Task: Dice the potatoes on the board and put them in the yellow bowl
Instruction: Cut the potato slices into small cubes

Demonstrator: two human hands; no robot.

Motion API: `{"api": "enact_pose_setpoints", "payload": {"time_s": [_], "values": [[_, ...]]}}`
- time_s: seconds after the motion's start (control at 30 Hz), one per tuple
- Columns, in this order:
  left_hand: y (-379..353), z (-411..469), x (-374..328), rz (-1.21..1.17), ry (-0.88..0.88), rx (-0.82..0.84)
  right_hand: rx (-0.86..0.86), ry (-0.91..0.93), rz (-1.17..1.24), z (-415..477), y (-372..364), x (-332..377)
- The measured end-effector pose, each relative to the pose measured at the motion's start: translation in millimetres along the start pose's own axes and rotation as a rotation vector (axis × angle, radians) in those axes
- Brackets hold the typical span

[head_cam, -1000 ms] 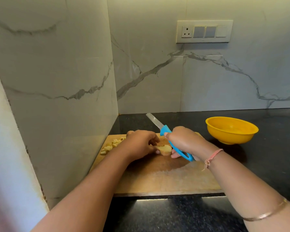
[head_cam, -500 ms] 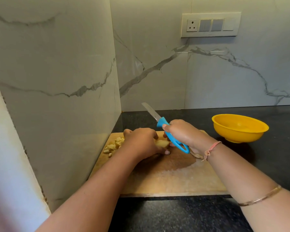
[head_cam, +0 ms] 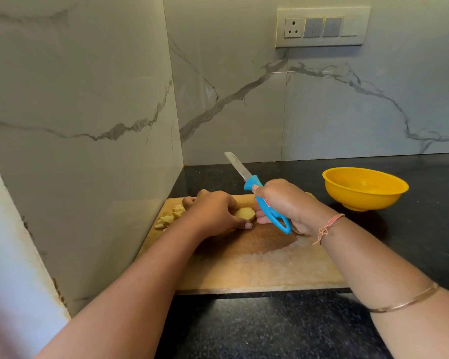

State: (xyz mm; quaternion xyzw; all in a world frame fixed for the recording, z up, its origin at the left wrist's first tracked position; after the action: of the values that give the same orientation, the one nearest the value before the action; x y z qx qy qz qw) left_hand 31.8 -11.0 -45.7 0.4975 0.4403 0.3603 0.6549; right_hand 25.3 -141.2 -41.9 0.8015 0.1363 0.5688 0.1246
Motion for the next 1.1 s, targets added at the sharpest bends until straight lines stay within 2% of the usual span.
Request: {"api": "enact_pose_setpoints", "payload": {"time_s": [0.4,0.6,0.87,1.1], "values": [[-1,2,3,-0.011,0.04,-0.005,-0.06,0.025,-0.058,-3,5,-2],[21,-8,-5,0.221,0.097,-0.057,-0.092,0.055,-0.073,-5,5,-2],[20,-9,-4,0.113,0.102,-0.023,-0.118,0.12,-0.195,-3,-4,3],[17,-9,-7,0.02,0.091,-0.009,-0.094,0.133,-0.154,-4,-7,2]]}}
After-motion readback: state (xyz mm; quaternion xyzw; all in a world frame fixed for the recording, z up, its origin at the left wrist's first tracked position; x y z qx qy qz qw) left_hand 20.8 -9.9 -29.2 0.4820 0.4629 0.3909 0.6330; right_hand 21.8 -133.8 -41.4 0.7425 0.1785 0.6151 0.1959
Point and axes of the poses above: each hand's wrist, its own z-axis towards the middle knuckle, its own y-axis out of the back of the hand, x = y × z, the point moved 6 cm from there along z, towards the middle knuckle, and after that the axes turned 11 degrees about -y, right-handed, at the moved point
